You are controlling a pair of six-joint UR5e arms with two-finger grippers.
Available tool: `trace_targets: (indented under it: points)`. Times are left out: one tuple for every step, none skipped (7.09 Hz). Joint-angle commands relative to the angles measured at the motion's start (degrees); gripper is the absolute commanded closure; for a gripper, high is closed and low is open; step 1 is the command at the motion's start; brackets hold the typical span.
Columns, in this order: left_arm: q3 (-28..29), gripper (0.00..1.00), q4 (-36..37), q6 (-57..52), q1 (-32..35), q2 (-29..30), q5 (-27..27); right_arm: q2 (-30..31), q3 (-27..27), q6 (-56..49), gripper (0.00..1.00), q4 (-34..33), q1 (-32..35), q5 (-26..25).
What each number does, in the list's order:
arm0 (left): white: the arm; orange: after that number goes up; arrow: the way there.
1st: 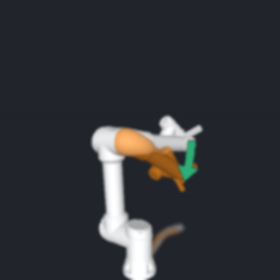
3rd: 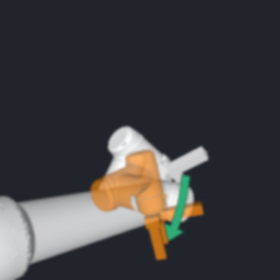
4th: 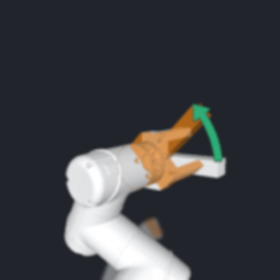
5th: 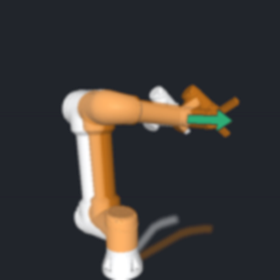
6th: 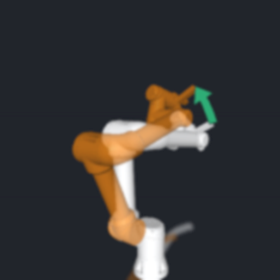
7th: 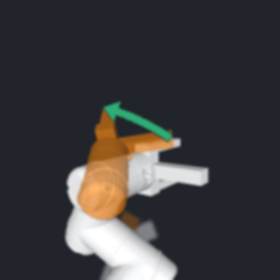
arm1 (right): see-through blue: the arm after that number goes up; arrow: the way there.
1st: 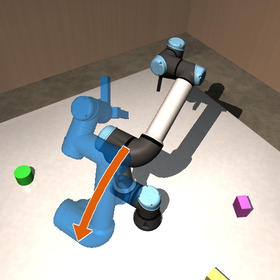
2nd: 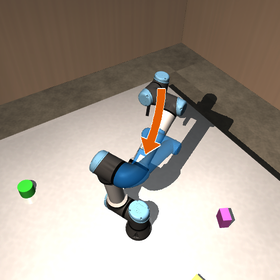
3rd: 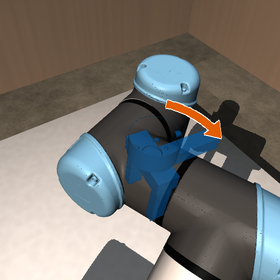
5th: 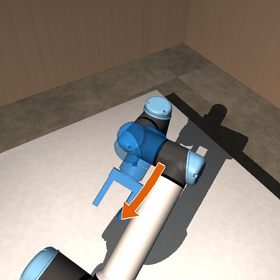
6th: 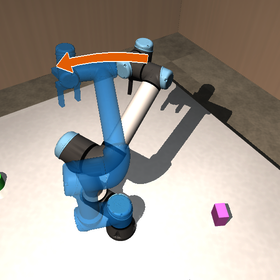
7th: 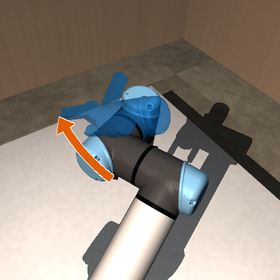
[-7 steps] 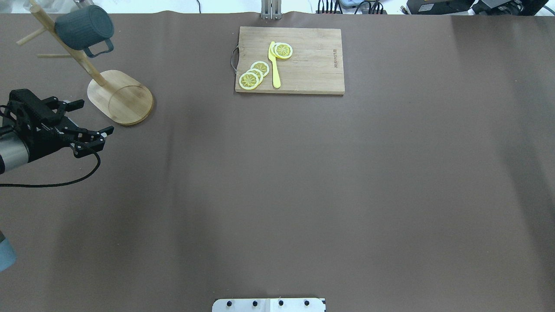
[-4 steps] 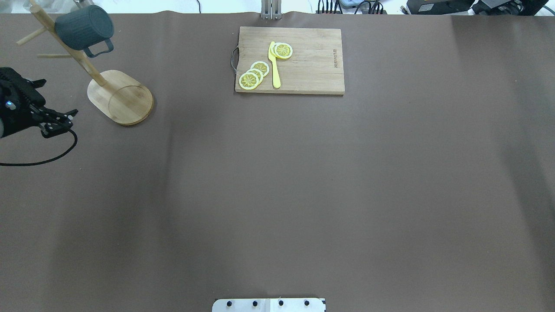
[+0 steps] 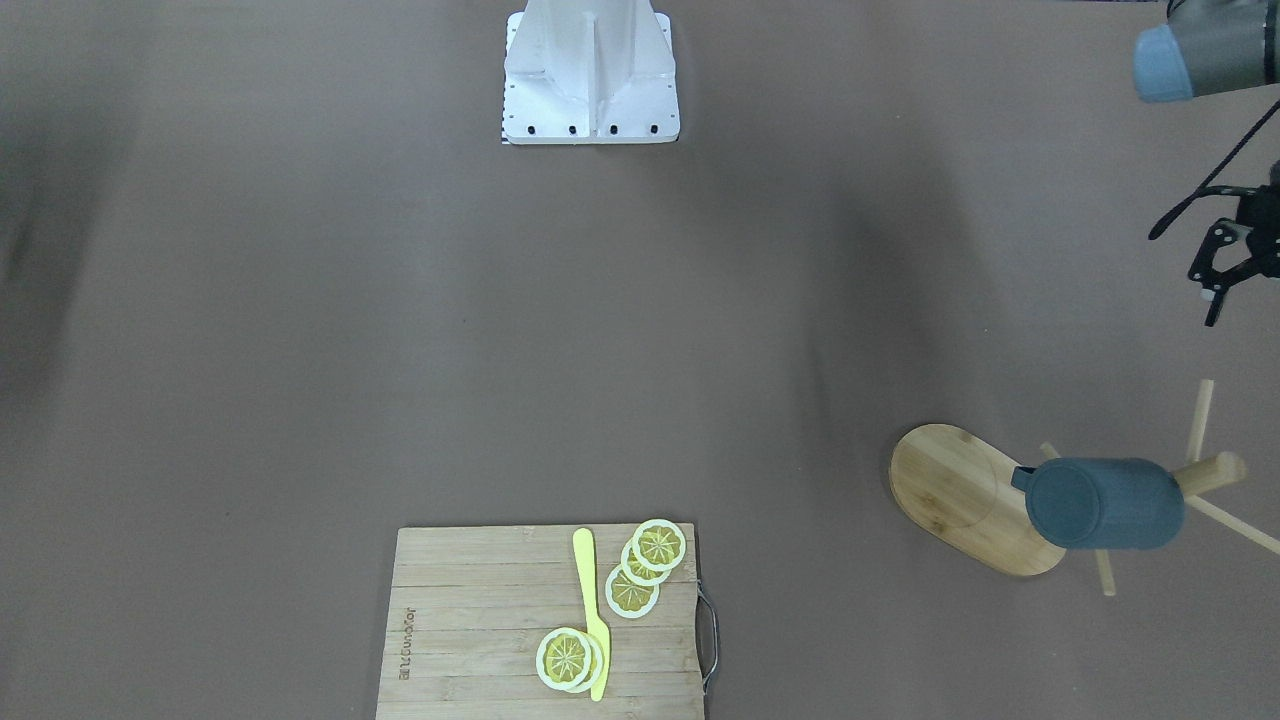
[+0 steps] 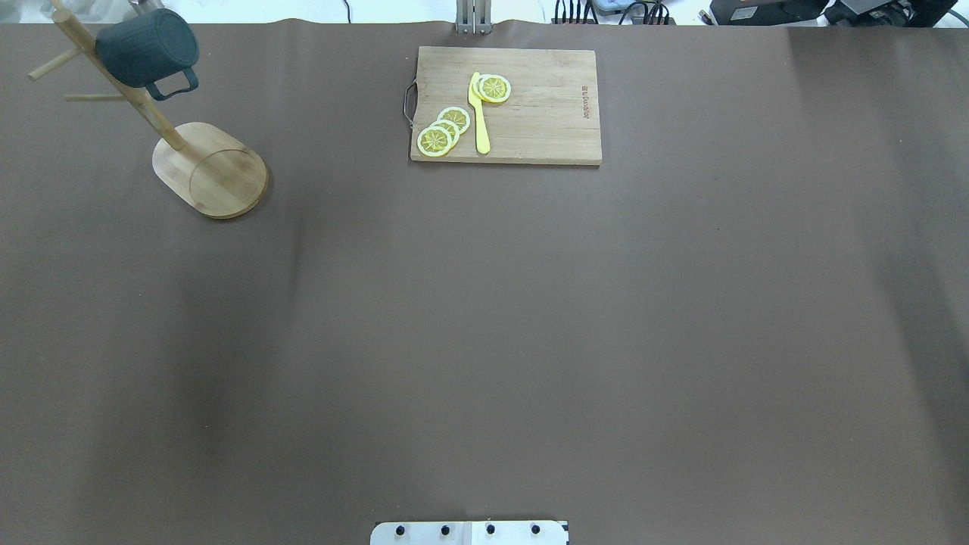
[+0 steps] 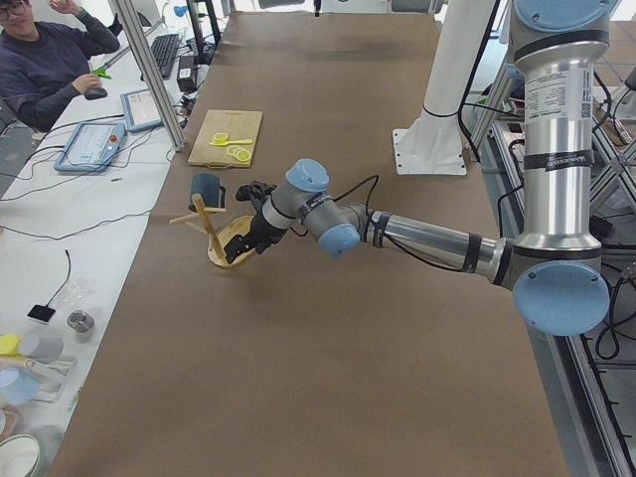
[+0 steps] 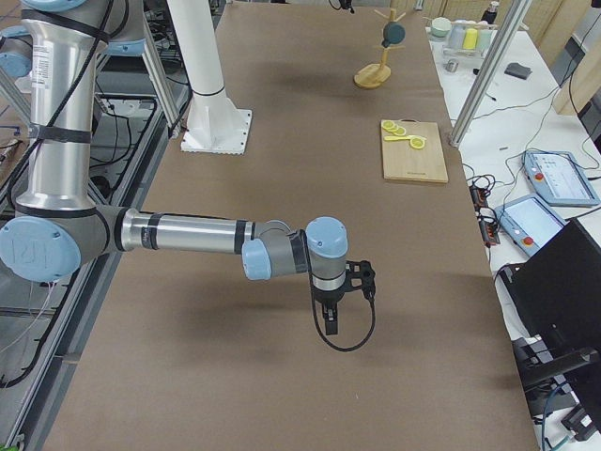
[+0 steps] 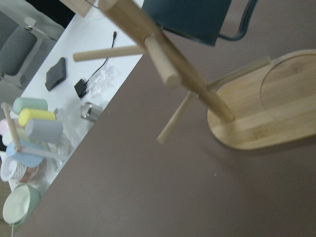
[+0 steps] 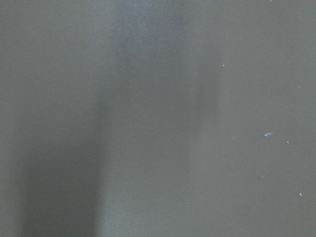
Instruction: Hang cup on storage rack
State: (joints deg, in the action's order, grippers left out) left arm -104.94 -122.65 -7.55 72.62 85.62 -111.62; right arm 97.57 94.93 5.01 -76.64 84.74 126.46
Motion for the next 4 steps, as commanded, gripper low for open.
trace_targets:
  points:
    - [0.5, 0.01, 18.4, 2.3, 9.9, 2.3, -19.8, 0.0, -0.1, 0.0, 0.00, 0.0, 0.0, 0.0]
    - [0.6, 0.01, 24.7, 2.2, 12.2, 2.8, -23.3, 0.2, -0.2, 0.0, 0.00, 0.0, 0.0, -0.1]
    - [1.0, 0.01, 28.3, 2.4, 12.5, 2.4, -23.2, 0.2, -0.3, -0.1, 0.00, 0.0, 0.0, -0.1]
    - [2.4, 0.01, 33.7, 2.4, 12.5, 2.6, -23.1, 0.2, -0.3, -0.1, 0.00, 0.0, 0.0, -0.1]
